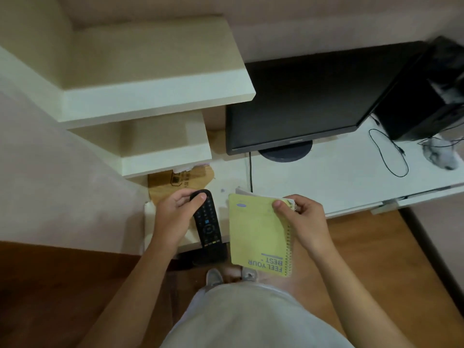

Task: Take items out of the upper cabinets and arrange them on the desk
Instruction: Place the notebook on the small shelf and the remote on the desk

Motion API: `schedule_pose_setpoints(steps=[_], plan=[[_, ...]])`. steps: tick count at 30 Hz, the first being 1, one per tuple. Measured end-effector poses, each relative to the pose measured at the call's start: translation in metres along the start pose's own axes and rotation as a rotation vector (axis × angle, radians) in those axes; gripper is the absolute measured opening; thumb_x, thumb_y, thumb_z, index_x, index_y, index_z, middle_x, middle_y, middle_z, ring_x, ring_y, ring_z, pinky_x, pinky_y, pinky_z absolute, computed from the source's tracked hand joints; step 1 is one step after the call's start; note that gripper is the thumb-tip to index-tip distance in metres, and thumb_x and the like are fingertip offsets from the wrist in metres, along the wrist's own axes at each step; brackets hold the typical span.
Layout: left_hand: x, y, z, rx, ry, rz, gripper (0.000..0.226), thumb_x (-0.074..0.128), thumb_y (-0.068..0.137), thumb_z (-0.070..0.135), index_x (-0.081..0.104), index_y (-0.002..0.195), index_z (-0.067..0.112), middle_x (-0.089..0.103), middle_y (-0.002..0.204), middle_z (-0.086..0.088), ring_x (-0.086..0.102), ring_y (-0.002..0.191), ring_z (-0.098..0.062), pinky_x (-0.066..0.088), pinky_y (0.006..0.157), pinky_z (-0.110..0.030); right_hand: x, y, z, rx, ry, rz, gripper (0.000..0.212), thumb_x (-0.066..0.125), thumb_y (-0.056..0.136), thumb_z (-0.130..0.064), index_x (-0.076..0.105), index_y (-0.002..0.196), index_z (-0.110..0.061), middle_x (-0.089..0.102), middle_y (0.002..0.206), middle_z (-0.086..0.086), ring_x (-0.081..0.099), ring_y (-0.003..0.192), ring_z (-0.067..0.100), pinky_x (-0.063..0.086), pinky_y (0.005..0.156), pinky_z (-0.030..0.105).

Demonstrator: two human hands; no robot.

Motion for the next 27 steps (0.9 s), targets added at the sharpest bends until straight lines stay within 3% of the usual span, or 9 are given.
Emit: schedule_pose_setpoints(steps=[6, 9, 15, 19, 23, 27], plan=[[0.000, 0.000, 0.008, 0.017, -0.060, 0.018, 0.009, 0.070, 0.091, 0.024, 0.071, 0.100, 0.026, 0.076, 0.089, 0.014, 0.068, 0.081, 0.005, 0.047, 0.064, -0.015, -0.002, 0.009, -0.029, -0.065, 0.020, -0.021, 0.017, 0.073, 0.090, -0.008, 0.068, 0.084, 0.008, 0.062, 0.060, 0.000, 0.054, 0.051, 0.006, 0.044, 0.051, 0.017], [-0.010, -0.002, 0.013, 0.034, -0.091, 0.058, 0.012, 0.070, 0.091, 0.025, 0.072, 0.103, 0.025, 0.076, 0.093, 0.011, 0.069, 0.085, 0.001, 0.049, 0.066, -0.015, 0.004, 0.011, -0.053, -0.110, 0.001, -0.056, 0.013, 0.073, 0.089, -0.011, 0.071, 0.084, 0.001, 0.067, 0.068, 0.008, 0.060, 0.059, 0.012, 0.048, 0.054, 0.022], [-0.033, -0.001, 0.028, 0.094, -0.227, 0.141, 0.012, 0.072, 0.089, 0.019, 0.074, 0.102, 0.017, 0.078, 0.093, 0.003, 0.073, 0.088, -0.010, 0.051, 0.065, -0.013, 0.019, 0.013, -0.114, -0.174, -0.032, -0.151, 0.011, 0.073, 0.090, -0.018, 0.074, 0.083, -0.010, 0.074, 0.074, 0.005, 0.069, 0.066, 0.013, 0.054, 0.058, 0.024], [-0.049, 0.005, 0.045, 0.146, -0.272, 0.172, 0.009, 0.074, 0.088, 0.014, 0.076, 0.097, 0.015, 0.078, 0.093, 0.000, 0.073, 0.089, -0.013, 0.053, 0.079, -0.026, 0.036, 0.019, -0.165, -0.218, -0.034, -0.244, 0.015, 0.072, 0.092, -0.023, 0.074, 0.086, -0.009, 0.075, 0.075, 0.004, 0.070, 0.066, 0.015, 0.054, 0.057, 0.025], [-0.061, 0.010, 0.059, 0.189, -0.319, 0.203, 0.009, 0.073, 0.089, 0.012, 0.076, 0.097, 0.011, 0.078, 0.092, -0.005, 0.074, 0.089, -0.021, 0.053, 0.078, -0.034, 0.051, 0.033, -0.215, -0.248, -0.007, -0.282, 0.020, 0.070, 0.093, -0.028, 0.074, 0.097, -0.008, 0.077, 0.085, 0.012, 0.071, 0.069, 0.020, 0.055, 0.058, 0.032], [-0.064, 0.011, 0.065, 0.233, -0.326, 0.216, 0.007, 0.073, 0.089, 0.010, 0.077, 0.092, 0.014, 0.078, 0.088, -0.002, 0.073, 0.082, -0.013, 0.052, 0.064, -0.017, 0.064, 0.067, -0.255, -0.318, 0.010, -0.217, 0.028, 0.071, 0.092, -0.027, 0.073, 0.097, 0.000, 0.077, 0.087, 0.012, 0.069, 0.072, 0.019, 0.055, 0.068, 0.031]])
Point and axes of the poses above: each hand's wrist, its own y-axis towards the middle knuckle, its own x-axis out of the palm, z = x × y, the point moved 6 cm from there along y, towards the middle knuckle
